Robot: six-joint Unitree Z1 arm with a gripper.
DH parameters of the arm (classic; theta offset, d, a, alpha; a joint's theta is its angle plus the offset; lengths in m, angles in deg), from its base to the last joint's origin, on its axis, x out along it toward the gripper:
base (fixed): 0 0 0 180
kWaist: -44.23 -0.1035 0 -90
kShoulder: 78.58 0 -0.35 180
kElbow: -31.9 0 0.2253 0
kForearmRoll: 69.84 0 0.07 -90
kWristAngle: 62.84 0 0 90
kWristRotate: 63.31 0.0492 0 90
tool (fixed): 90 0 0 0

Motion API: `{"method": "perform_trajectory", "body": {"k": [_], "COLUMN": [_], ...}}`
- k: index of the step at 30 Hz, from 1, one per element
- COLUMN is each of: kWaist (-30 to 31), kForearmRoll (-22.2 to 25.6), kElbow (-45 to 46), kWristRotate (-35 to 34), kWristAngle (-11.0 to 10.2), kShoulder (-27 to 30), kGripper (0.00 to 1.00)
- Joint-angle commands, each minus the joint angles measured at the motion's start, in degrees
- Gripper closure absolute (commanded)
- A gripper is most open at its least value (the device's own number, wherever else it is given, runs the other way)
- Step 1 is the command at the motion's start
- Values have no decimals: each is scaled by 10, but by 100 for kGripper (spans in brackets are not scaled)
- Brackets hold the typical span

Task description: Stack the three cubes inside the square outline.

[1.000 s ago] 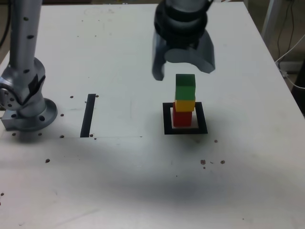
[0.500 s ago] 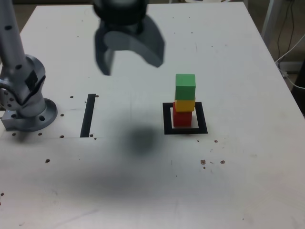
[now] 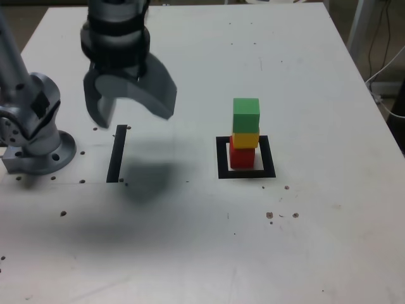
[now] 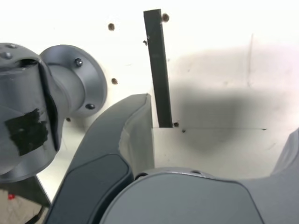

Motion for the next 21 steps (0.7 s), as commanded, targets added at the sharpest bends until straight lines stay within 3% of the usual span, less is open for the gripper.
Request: {"method": "perform_trajectory", "body": {"k": [1, 10, 17, 21], "kWaist": [-3, -13, -13, -13], "kForearmRoll": [-21, -63, -93, -111], "kElbow": [30, 114, 152, 166], "kWristRotate": [1, 1, 1, 1], "kWristAngle": [8, 25, 11, -7], "kShoulder": [11, 28, 39, 47], "kGripper": [1, 1, 1, 1]}}
